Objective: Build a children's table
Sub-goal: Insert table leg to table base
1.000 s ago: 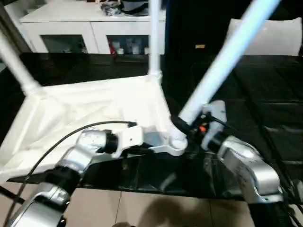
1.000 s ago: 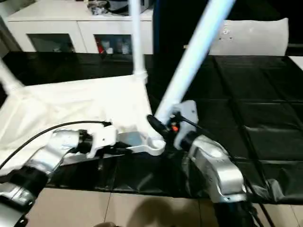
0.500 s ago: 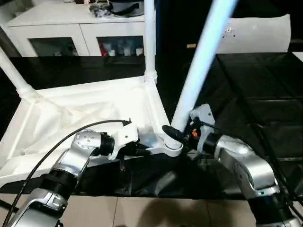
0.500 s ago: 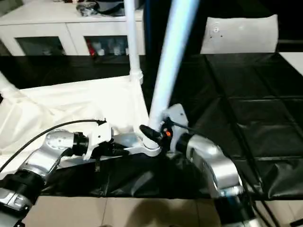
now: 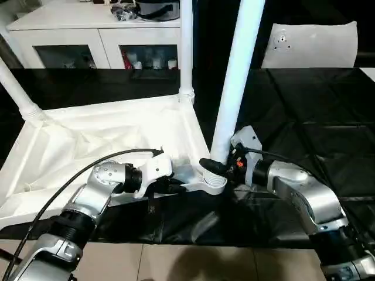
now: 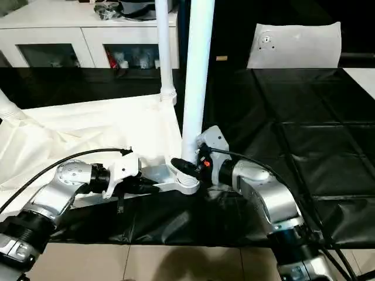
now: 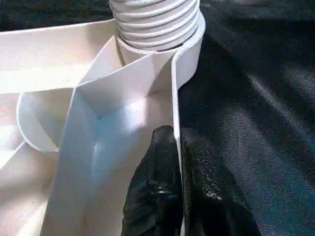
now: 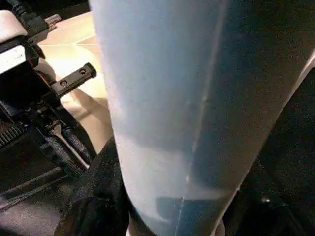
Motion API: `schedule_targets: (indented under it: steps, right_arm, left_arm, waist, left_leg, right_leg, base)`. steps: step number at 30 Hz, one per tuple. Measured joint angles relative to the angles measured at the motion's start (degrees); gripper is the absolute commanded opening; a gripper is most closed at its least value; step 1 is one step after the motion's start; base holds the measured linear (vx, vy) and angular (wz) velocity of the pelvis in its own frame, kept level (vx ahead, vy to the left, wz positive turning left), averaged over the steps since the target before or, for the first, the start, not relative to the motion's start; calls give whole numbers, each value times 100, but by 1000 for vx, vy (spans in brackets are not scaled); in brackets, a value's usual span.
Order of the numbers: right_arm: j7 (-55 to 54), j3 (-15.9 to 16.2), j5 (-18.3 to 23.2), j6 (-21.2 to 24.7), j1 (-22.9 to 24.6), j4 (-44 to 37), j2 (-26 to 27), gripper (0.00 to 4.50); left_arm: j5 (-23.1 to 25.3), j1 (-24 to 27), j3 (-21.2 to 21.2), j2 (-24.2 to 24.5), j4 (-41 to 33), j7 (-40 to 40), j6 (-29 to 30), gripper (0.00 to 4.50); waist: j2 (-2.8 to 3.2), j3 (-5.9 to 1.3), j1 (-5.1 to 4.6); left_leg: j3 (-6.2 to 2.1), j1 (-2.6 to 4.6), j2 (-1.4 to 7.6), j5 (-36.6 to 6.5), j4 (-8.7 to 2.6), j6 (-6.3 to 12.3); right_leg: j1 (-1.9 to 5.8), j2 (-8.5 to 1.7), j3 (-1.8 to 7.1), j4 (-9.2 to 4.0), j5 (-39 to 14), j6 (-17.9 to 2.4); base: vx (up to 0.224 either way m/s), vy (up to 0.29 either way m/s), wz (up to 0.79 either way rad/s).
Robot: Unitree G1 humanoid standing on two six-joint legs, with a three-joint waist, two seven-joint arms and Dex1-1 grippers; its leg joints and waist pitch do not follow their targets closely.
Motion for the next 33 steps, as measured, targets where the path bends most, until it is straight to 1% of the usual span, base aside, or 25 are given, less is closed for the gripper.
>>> schedule_targets:
  steps: [3, 5, 7, 9, 13, 16, 17, 19, 20, 24, 29, 33]
  right_arm:
    - [58, -101, 133, 25, -64, 237, 85, 191]
    - [80, -294, 328, 100, -65, 424, 172, 191]
    - [117, -396, 441, 111, -57, 520, 206, 191]
    - [141, -610, 607, 63, 50, 643, 318, 191]
    - [153, -862, 811, -127, 262, 720, 425, 191]
    - [140, -990, 876, -436, 515, 736, 543, 191]
    - [118, -1008, 894, -633, 637, 744, 581, 191]
    - [102, -994, 888, -929, 772, 723, 607, 191]
    - [93, -954, 823, -1098, 831, 695, 608, 191]
    - [2, -645, 393, -1734, 997, 515, 520, 191]
    - [22, -273, -99, -2140, 915, 446, 300, 191]
    - [175, -99, -278, -2288, 779, 525, 180, 191]
  left_arm:
    - [36, 23, 0, 12, -35, 19, 16, 0]
    - [39, 27, -5, 16, -51, 29, 33, 0]
    - [38, 30, -7, 19, -71, 28, 55, 0]
    - [32, 51, -11, 17, -100, 45, 79, 0]
    - [16, 63, -4, -4, -103, 73, 126, 0]
    - [14, 64, 3, -35, -93, 106, 165, 0]
    - [15, 64, 2, -53, -88, 117, 179, 0]
    - [14, 64, 1, -69, -79, 123, 181, 0]
    - [15, 64, 1, -72, -78, 125, 182, 0]
    - [14, 54, -14, -73, -73, 126, 181, 0]
    - [44, 12, -57, -44, -30, 121, 134, 0]
    - [84, -21, -102, 11, 25, 85, 20, 0]
  waist:
    - [-23, -13, -14]
    - [-28, -16, -17]
    - [-28, -16, -16]
    - [-20, -20, -4]
    - [-2, -32, 3]
    - [15, -41, 16]
    - [27, -46, 25]
    - [38, -49, 27]
    - [41, -48, 27]
    - [46, -48, 21]
    - [43, -46, -5]
    - [39, -45, -23]
  left_leg:
    - [0, 2, 0, 0, 1, 0]
    - [0, 4, 0, 0, 0, 0]
    - [0, 3, 0, 0, 0, 0]
    - [-1, 4, 2, -1, -2, -2]
    - [-1, 3, 2, -4, -3, -6]
    - [-1, 5, 1, -5, -3, -7]
    - [-2, 6, 2, -5, -3, -7]
    - [-2, 6, 1, -5, -3, -7]
    - [-2, 6, 1, -5, -3, -7]
    - [-4, 6, 1, -5, -3, -7]
    - [-5, 9, 0, -5, -2, -7]
    - [-7, 8, 0, -5, -2, -7]
  right_leg:
    - [6, 0, 1, -1, 0, 0]
    - [6, 0, 1, -2, 0, 0]
    - [6, 0, 0, -1, 0, 0]
    - [6, 0, -2, -1, -2, -2]
    - [9, 0, -3, -1, -4, -4]
    - [9, 0, -4, -3, -5, -3]
    - [9, 0, -4, -5, -5, -3]
    - [9, 0, -4, -5, -5, -3]
    - [9, 0, -5, -5, -5, -3]
    - [10, 0, -6, -7, -6, -1]
    - [17, 0, -6, -7, -6, -1]
    - [19, 0, -6, -8, -7, -1]
  base:
    - [0, 0, 0]
    - [0, 0, 0]
    - [0, 0, 0]
    - [0, 0, 0]
    - [0, 0, 0]
    - [0, 0, 0]
    - [0, 0, 0]
    - [0, 0, 0]
    - [0, 0, 0]
    - [0, 0, 0]
    - [0, 0, 0]
    - [0, 0, 0]
